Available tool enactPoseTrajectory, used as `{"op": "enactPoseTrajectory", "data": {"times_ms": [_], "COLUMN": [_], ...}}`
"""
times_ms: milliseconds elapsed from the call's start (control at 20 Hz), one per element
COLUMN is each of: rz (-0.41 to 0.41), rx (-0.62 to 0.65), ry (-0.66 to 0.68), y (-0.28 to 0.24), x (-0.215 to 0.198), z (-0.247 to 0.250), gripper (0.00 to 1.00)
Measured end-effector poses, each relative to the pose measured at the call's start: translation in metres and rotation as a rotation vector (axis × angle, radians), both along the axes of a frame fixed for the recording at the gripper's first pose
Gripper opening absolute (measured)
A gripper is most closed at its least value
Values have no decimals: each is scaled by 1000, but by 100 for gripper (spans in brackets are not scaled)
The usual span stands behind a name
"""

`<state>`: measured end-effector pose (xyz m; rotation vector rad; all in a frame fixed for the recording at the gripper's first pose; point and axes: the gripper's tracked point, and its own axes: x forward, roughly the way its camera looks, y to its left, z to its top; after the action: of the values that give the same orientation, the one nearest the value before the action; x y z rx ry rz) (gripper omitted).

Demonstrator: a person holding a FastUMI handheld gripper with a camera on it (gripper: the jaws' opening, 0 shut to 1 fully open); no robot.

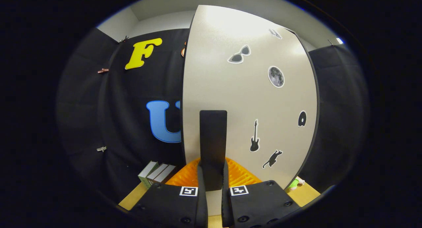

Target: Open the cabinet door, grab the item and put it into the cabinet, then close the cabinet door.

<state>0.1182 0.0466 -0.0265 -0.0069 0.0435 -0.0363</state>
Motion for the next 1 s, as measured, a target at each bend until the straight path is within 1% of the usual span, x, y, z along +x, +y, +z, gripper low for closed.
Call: {"op": "enactPoseTrajectory", "data": {"times_ms": [350,450,600,800,1000], "rz": [2,22,90,219,318], "rx": [-12,-10,34,-8,17], "ry": [-7,-13,-13,-17,-13], "y": [-30,-38,-53,-82,-94], "x": [-62,-78,-107,-145,-155], "z": [-2,-1,0,-1,0], "gripper": [20,21,20,20,20]}}
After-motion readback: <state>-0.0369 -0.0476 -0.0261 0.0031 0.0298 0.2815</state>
